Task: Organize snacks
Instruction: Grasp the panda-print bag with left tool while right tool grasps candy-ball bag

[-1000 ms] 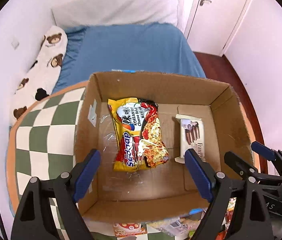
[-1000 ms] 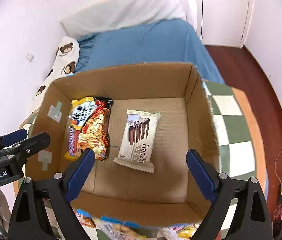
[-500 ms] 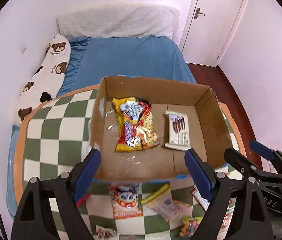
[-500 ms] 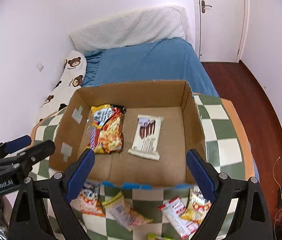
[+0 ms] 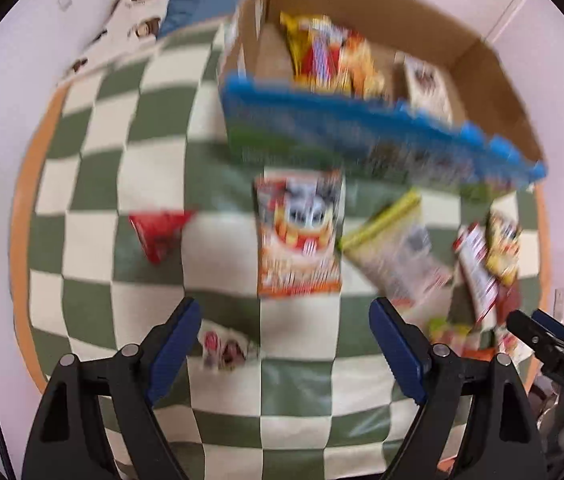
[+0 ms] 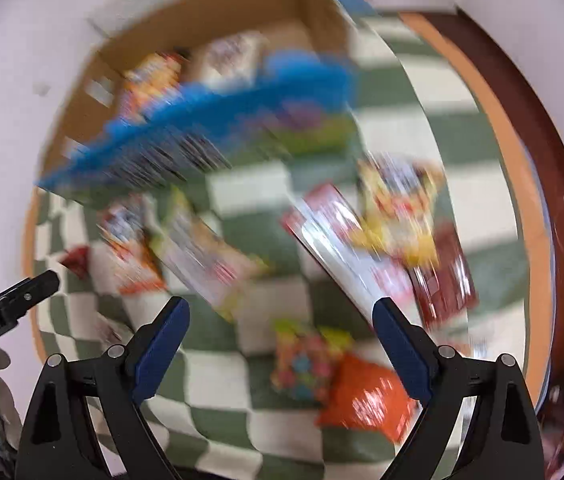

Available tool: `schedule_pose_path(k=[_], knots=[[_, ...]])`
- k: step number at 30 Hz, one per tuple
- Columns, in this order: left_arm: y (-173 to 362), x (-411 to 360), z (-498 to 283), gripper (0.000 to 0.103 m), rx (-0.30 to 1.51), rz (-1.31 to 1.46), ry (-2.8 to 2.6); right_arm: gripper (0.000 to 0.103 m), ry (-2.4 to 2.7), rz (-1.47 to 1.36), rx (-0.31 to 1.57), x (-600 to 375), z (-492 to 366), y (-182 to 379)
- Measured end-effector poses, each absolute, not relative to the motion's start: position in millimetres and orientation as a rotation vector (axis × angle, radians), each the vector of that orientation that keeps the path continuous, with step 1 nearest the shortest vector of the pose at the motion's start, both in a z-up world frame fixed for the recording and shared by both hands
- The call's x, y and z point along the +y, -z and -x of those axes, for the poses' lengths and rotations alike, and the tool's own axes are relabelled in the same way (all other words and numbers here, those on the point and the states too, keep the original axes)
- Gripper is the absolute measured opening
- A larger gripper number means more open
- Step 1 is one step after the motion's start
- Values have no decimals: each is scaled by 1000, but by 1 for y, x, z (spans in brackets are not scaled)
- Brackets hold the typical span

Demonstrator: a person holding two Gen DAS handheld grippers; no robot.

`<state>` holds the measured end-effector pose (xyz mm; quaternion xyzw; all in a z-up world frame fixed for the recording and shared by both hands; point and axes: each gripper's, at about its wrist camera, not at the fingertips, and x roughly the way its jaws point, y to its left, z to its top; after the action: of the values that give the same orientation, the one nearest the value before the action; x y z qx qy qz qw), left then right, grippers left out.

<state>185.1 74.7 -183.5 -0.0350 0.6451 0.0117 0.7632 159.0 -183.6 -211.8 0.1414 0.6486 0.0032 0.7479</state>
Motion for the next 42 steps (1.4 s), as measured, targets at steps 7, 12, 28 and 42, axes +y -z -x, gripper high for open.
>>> schedule_pose_path(k=[7, 12, 28, 42], knots=[[222, 69, -176, 86, 1488, 96, -25, 95, 8, -537, 1502, -208, -125, 263], [237, 74, -200, 86, 1498, 135, -65, 78, -41, -502, 1552, -179, -133, 296], [279, 42, -221, 53, 1501, 101, -30, 52, -33, -380, 1615, -153, -126, 330], [325, 18, -98, 56, 1720, 104, 55, 52, -182, -235, 1710, -106, -95, 337]])
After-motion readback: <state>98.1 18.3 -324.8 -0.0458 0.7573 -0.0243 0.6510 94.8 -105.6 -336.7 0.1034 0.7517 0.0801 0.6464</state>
